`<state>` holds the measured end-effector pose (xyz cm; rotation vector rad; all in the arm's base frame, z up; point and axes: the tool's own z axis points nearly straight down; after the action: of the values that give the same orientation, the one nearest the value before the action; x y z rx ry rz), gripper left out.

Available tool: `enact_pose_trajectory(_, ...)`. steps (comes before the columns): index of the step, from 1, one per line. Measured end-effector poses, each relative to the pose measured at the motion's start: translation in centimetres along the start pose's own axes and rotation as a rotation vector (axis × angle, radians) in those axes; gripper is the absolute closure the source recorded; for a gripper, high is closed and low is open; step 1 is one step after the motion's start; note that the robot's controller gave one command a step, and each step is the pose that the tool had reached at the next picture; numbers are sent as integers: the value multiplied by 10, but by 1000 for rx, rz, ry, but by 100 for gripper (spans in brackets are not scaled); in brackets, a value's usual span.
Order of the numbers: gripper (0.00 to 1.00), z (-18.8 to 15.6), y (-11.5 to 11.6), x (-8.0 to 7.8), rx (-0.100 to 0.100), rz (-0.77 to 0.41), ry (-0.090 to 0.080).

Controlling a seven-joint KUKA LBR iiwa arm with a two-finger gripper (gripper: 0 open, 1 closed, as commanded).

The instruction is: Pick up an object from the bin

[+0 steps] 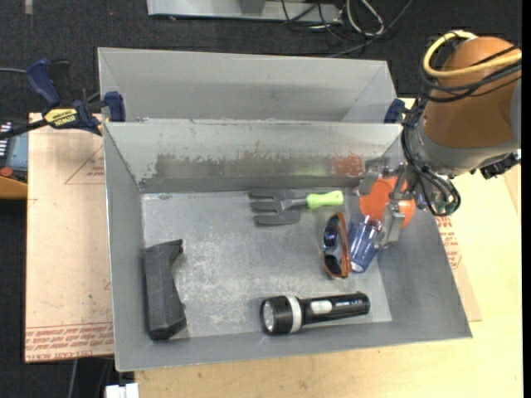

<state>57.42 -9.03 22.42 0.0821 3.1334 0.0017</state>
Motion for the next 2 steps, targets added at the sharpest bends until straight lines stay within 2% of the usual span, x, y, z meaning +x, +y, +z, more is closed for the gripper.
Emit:
enact_pose_trajectory(1, 0, 60, 2, -1, -1, 11, 5)
enact_pose_trajectory(2, 100, 10, 12, -51, 1, -15, -17)
